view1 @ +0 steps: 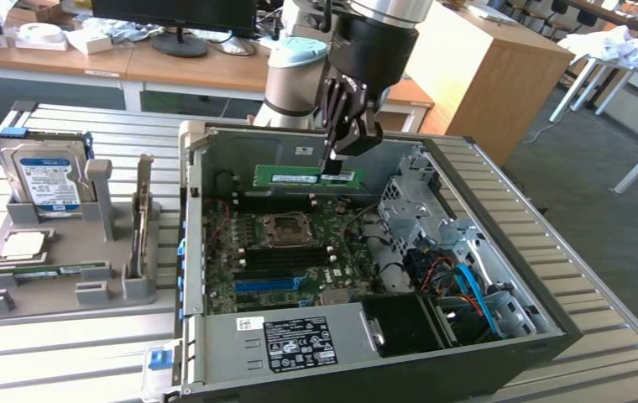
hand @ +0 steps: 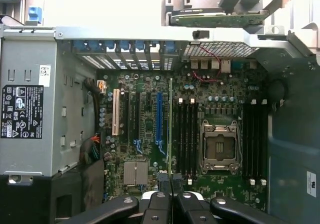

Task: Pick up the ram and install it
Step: 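Pick up the ram and move it above insertion slot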

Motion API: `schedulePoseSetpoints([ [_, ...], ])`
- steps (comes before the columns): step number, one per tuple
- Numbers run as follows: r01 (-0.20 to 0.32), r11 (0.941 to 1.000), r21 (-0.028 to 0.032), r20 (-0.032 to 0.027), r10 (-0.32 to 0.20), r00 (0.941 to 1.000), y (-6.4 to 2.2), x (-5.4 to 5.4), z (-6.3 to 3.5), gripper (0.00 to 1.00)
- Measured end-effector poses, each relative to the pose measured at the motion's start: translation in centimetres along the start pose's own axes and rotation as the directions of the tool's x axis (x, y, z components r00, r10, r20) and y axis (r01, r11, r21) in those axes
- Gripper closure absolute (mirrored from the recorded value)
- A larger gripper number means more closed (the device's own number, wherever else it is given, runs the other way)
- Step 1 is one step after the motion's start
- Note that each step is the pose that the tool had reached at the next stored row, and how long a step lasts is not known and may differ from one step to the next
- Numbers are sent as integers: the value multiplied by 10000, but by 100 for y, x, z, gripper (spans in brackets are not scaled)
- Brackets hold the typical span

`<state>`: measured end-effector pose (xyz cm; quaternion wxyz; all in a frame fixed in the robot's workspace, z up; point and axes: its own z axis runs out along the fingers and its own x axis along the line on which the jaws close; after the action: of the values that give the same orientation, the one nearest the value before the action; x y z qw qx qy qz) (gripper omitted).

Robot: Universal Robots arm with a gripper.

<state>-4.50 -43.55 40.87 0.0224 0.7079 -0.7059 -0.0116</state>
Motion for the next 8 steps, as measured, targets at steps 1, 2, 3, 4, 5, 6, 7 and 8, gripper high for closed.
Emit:
schedulePoseSetpoints([
  [1,-5,10000,1,2,5,10000,1,-11,1,89],
  [2,-6,10000,1,0,6,10000,1,-24,1,89],
  [3,-6,10000,3,1,6,10000,0,-36,2,89],
  [4,-8,10000,5,1,8,10000,0,-49,3,89],
  [5,-10,10000,7,2,10,10000,0,-62,4,89],
  [6,-12,10000,8,1,12,10000,0,-74,5,89],
  [7,-13,10000,9,1,13,10000,0,-88,5,89],
  [8,-15,10000,11,1,15,10000,0,-102,7,89],
])
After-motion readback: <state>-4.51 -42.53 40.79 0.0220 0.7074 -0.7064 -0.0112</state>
